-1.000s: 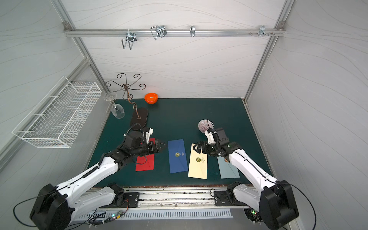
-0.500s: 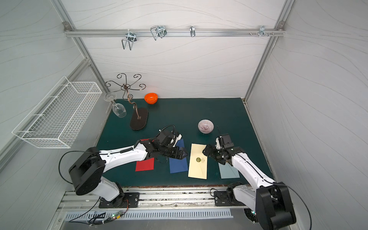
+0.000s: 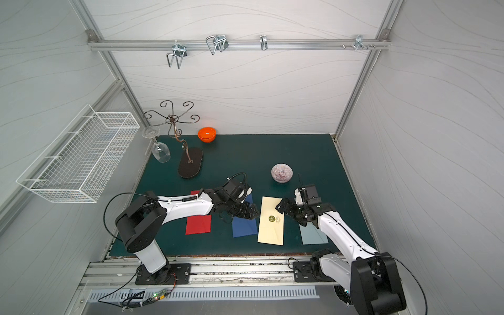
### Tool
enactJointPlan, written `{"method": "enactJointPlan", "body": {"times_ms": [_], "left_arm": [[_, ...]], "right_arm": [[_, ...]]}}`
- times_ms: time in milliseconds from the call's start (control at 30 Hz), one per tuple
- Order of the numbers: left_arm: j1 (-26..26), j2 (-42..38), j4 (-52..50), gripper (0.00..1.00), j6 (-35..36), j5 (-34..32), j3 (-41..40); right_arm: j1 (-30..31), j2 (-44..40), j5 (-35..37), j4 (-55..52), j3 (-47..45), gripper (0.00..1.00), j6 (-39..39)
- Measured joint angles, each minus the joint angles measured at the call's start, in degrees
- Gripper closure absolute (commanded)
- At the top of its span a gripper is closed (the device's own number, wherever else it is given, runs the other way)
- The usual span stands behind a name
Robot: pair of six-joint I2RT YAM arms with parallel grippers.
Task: Open the envelope
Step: Adjust the envelope at the center of the board.
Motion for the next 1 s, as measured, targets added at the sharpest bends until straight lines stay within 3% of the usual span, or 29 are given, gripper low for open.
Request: {"method": "enactJointPlan", "body": {"times_ms": [233,600,1000], "left_arm": [[1.2,0.5,1.6,0.11,-0.9,-2.3,-1.1],[10.8,-3.3,5.9,0.11,-0.7,-1.9,-6.8],[10.5,-12.8,-0.5,0.11,0.4,0.5,-7.6]], "right_arm": [[0.0,0.4,-1.4,0.7,-0.1,0.01,0.0],[0.0,2.3,-4.5,2.3,-0.5,0.01,-0.2],[4.5,1.8,-4.4,2.4,-0.5,0.04,-1.0]]}}
